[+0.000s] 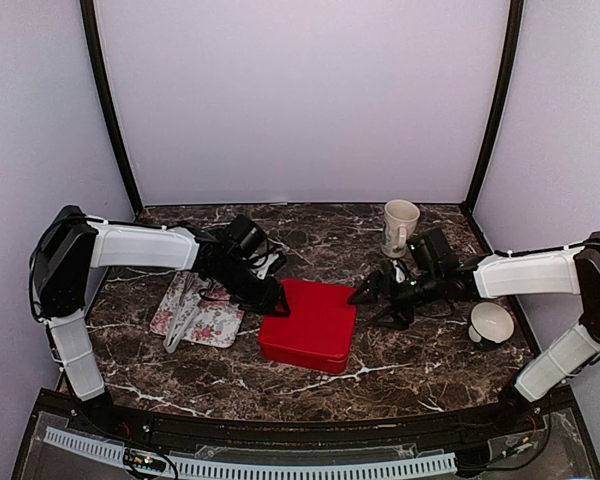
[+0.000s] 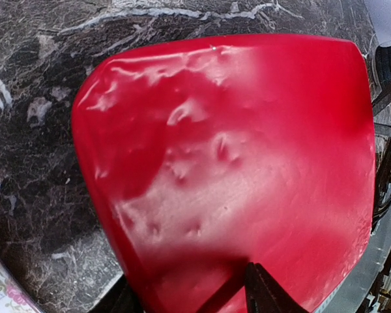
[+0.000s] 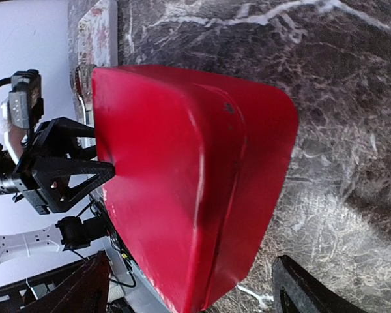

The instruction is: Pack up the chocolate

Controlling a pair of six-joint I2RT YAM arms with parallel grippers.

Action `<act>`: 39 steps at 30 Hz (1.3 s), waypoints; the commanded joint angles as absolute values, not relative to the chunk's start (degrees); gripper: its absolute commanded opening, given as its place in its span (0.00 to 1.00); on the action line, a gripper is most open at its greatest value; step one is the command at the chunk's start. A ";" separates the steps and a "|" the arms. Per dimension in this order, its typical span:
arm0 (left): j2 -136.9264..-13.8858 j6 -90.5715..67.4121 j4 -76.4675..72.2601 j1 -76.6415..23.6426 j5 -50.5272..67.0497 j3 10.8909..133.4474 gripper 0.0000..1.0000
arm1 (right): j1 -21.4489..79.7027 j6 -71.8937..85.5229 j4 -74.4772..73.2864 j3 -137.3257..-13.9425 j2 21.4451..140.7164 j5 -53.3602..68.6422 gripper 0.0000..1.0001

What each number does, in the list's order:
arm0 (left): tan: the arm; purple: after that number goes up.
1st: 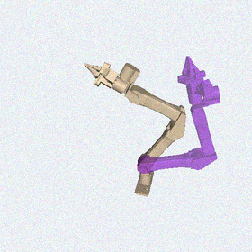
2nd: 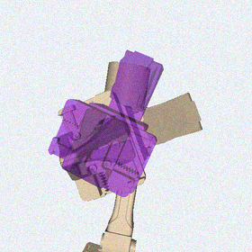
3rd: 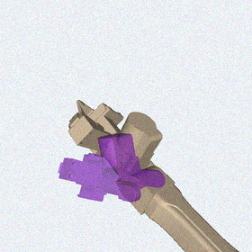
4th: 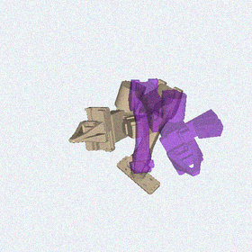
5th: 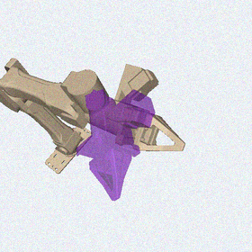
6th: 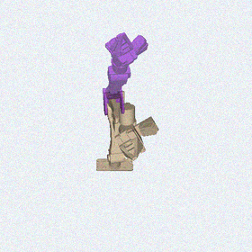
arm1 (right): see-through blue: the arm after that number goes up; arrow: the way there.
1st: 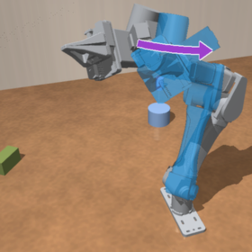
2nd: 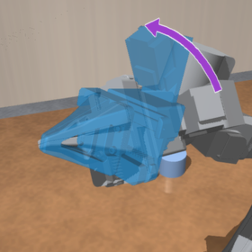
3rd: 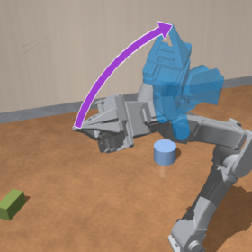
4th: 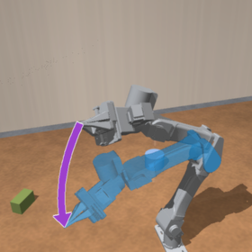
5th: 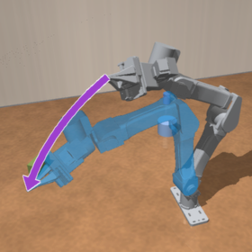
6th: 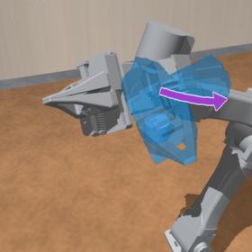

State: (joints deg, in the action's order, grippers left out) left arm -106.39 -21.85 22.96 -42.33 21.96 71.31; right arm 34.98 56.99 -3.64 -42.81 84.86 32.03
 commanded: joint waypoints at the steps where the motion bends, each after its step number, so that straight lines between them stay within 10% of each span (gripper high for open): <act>1: -108.75 -21.28 26.79 -44.58 21.11 72.09 0.53 | 35.41 55.47 -4.78 -43.25 86.53 32.81 0.88; 10: -110.20 -21.43 28.27 -45.08 20.83 73.75 0.53 | 37.37 58.06 4.24 -43.20 94.24 36.54 0.76; 20: -110.33 -20.47 29.94 -45.09 20.03 75.19 0.53 | 37.43 57.59 11.61 -34.02 96.76 38.67 0.32; 39: -95.08 -11.16 33.47 -41.54 13.92 78.61 0.66 | 40.34 62.71 19.18 -31.63 100.24 36.87 0.25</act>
